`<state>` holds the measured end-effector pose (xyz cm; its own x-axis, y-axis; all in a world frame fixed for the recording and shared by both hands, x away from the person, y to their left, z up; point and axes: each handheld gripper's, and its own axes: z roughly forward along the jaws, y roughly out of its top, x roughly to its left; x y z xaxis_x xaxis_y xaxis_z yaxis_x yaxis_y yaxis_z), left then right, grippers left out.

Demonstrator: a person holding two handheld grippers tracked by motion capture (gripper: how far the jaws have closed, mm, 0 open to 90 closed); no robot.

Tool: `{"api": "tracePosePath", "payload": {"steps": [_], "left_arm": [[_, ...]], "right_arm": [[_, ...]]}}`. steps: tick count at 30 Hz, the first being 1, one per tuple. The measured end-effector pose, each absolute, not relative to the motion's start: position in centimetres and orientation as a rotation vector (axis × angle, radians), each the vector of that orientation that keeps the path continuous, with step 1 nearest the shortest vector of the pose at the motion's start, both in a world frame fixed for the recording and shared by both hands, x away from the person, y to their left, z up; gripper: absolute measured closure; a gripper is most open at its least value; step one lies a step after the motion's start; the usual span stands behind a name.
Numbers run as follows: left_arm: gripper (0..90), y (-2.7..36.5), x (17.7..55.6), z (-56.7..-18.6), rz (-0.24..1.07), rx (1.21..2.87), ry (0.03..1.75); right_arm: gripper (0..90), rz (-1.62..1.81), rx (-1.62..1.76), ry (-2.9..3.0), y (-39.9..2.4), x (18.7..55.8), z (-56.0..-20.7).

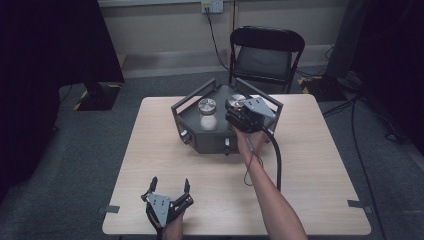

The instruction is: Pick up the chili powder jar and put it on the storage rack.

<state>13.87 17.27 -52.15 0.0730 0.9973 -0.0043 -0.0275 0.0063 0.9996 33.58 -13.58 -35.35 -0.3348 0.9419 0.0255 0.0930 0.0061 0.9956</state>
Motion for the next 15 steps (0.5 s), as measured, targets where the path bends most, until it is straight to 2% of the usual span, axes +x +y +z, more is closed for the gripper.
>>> {"api": "tracePosePath", "payload": {"steps": [15], "left_arm": [[0.0, 17.27, 13.87, -52.15, 1.165, 1.219, 1.138]], "right_arm": [[34.6, 1.403, 1.129, 1.555, -14.00, 33.96, -35.39]]}}
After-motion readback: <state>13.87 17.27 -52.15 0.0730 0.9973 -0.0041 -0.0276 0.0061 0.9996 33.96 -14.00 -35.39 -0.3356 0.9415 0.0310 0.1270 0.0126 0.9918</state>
